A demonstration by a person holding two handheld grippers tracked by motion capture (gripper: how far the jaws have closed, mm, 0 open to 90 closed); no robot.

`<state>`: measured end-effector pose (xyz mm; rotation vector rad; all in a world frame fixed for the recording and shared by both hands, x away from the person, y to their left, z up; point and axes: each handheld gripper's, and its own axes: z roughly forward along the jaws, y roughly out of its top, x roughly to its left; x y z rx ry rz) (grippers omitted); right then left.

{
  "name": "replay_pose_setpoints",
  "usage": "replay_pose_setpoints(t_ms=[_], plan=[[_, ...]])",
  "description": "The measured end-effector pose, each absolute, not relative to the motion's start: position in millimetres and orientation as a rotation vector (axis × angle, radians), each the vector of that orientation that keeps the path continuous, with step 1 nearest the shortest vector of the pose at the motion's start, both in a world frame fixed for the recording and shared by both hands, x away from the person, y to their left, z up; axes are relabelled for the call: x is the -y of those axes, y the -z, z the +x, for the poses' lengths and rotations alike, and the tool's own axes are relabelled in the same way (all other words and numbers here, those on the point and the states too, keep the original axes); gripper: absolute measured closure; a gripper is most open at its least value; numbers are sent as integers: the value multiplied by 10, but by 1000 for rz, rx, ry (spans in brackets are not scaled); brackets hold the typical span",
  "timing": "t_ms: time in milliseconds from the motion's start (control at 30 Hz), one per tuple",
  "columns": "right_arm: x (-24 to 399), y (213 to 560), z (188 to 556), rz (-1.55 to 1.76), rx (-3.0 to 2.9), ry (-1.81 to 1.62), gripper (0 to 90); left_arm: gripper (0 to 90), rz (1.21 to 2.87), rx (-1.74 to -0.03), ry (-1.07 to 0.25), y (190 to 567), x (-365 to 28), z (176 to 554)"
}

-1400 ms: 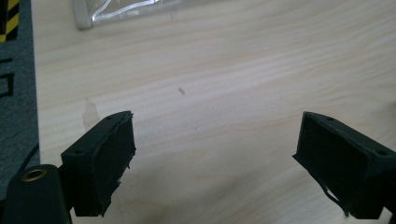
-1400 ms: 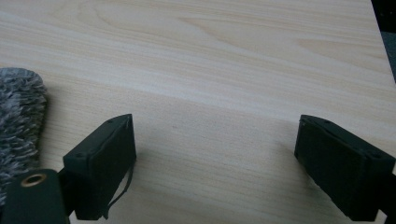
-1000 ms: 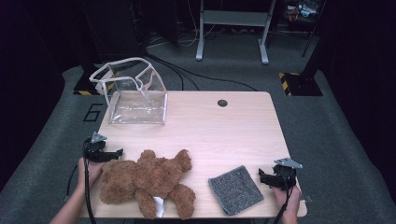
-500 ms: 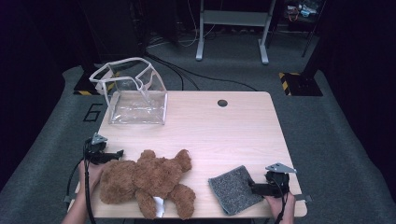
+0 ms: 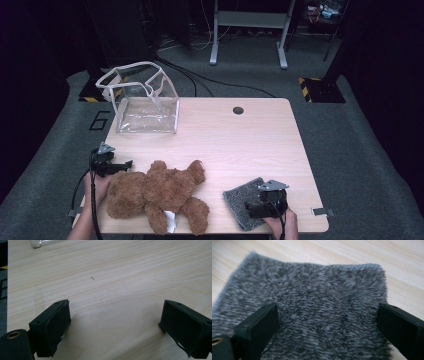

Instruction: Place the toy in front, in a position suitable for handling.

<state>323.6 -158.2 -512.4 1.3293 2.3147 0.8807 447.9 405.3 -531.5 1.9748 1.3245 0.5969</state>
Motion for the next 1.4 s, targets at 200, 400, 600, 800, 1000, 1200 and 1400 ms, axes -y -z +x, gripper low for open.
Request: replay_pose_setpoints(t_ms=[200,400,600,800,1000,1200,1400], plan=[[1545,5178,3247,1316,-2318,-834,85,91,1975,-1338,-594,5310,-4056,4479],[1552,5165,3248,1310,-2328,-836,153,92,1972,-1341,-597,5311,-4056,4480],[1577,5138,3221,1303,-2327,-862,366,94,1976,-1348,-591,5304,-4061,4478],[1630,5131,3206,1315,-2291,-887,596,94,1976,-1348,-591,5303,-4061,4478],[1629,5127,3196,1314,-2273,-891,688,96,1976,-1347,-591,5303,-4060,4478],[1678,5100,3203,1336,-2264,-919,695,97,1975,-1347,-591,5303,-4060,4478],[1730,5029,3215,1323,-2227,-944,694,97,1976,-1346,-591,5303,-4060,4477]])
